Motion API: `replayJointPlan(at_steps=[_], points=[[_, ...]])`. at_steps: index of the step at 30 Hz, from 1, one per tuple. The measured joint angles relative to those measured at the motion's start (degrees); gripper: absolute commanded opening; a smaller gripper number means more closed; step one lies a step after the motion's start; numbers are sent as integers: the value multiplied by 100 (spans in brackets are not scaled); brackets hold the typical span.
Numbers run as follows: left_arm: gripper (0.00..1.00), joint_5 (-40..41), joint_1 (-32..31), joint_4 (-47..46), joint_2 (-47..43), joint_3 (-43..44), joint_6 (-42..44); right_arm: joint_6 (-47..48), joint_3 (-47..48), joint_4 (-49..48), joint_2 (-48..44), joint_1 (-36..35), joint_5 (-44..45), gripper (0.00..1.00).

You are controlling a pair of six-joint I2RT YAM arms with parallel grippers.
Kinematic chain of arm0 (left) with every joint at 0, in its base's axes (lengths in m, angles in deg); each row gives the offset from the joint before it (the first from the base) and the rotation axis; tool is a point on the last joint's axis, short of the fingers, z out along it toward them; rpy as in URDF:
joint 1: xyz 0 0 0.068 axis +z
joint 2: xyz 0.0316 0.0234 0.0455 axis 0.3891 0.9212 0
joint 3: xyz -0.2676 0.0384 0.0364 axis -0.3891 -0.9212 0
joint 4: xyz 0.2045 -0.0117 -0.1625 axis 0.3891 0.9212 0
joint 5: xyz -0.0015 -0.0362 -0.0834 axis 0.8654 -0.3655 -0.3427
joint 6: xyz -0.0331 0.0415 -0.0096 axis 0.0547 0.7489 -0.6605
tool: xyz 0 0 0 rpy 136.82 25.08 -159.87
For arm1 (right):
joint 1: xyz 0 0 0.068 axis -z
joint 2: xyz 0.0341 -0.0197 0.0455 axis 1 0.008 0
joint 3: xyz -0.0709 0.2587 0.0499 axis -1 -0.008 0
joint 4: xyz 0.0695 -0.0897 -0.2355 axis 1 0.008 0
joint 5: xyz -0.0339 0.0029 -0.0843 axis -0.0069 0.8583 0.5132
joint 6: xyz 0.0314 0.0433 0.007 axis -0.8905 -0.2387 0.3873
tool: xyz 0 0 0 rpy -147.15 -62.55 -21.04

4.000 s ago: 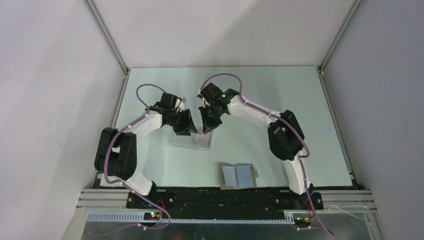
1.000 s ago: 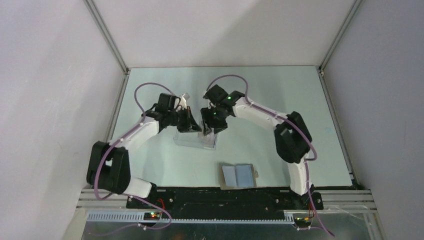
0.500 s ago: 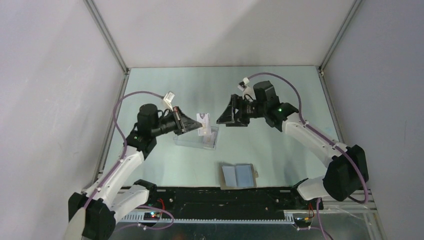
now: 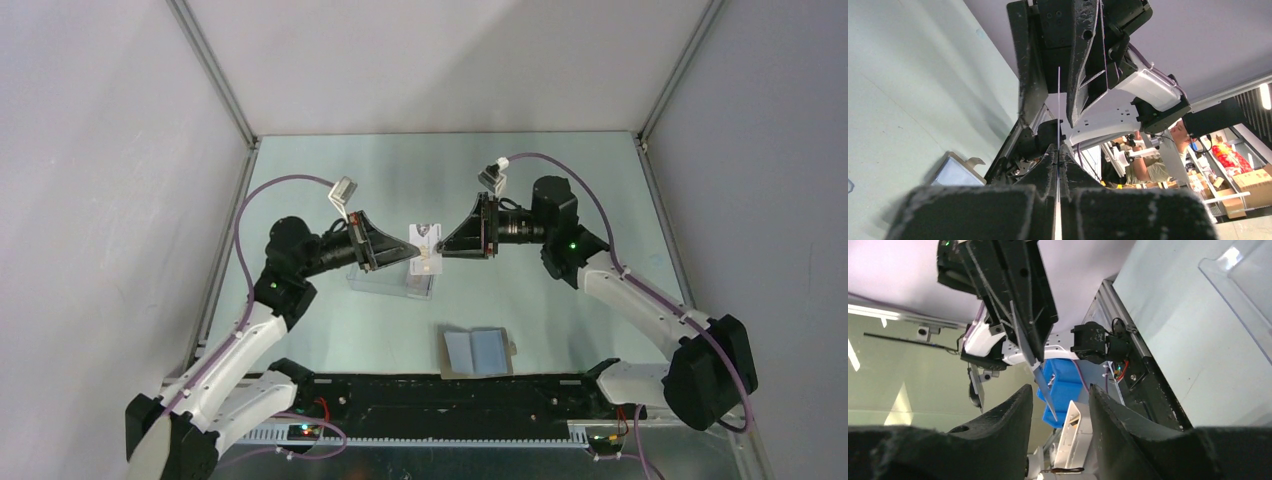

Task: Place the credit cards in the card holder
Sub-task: Insert the credit card into the card holder.

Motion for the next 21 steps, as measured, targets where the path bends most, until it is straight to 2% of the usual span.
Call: replayJointPlan(at_steps=[7, 14, 16, 18, 19, 20, 21], points=[[0, -17, -37, -212, 0, -35, -131, -564, -197, -776, -87, -52, -175, 29], [0, -28, -61, -262, 94, -61, -173, -942, -243, -1202, 24, -212, -164, 24], [0, -35, -66, -264, 125, -61, -177, -1036, -245, -1314, 94, -234, -162, 18], [0, -35, -66, -271, 142, -61, -181, -1130, -247, -1410, 184, -240, -162, 8], [3, -35, -70, -273, 149, -61, -201, -1147, -247, -1445, 216, -249, -157, 1], [7, -33, -72, -275, 153, -61, -214, -1193, -249, -1478, 260, -251, -166, 0], [21, -31, -72, -273, 160, -61, -216, -1193, -249, -1484, 280, -251, -173, 0]])
